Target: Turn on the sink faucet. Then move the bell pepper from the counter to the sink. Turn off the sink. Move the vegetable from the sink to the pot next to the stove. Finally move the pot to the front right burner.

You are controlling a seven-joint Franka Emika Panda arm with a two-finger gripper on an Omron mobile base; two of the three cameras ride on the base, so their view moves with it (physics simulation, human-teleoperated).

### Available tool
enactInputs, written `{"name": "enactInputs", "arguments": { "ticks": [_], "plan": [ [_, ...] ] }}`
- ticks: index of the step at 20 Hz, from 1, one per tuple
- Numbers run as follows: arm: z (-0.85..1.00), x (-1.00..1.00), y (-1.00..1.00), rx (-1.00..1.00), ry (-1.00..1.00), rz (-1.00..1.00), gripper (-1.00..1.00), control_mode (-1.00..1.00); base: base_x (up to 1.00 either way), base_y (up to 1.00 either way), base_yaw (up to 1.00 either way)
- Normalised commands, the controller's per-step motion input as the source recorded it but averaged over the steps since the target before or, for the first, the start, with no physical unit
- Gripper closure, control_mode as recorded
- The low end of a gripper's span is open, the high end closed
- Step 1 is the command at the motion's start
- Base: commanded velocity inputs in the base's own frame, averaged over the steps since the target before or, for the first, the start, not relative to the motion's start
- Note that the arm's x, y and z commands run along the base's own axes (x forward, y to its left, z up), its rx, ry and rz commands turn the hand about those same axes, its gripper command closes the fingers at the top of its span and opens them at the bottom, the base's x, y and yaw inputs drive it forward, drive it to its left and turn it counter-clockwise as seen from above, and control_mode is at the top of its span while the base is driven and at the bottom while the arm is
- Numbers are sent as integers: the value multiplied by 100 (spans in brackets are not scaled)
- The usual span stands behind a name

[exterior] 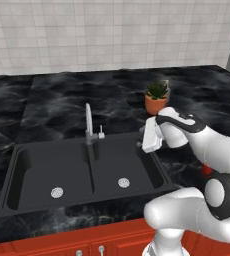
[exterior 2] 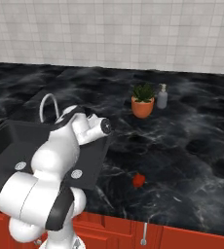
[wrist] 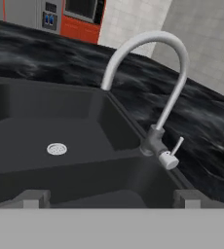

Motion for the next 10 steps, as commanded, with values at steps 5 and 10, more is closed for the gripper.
{"name": "enactInputs", "arguments": {
  "ticks": [5, 10],
  "plan": [
    [0, 37, 34, 1, 0, 0, -100, -100, 0, 0, 0],
    [0, 34, 40, 0, 0, 0, -100, -100, 0, 0, 0]
  ]
}}
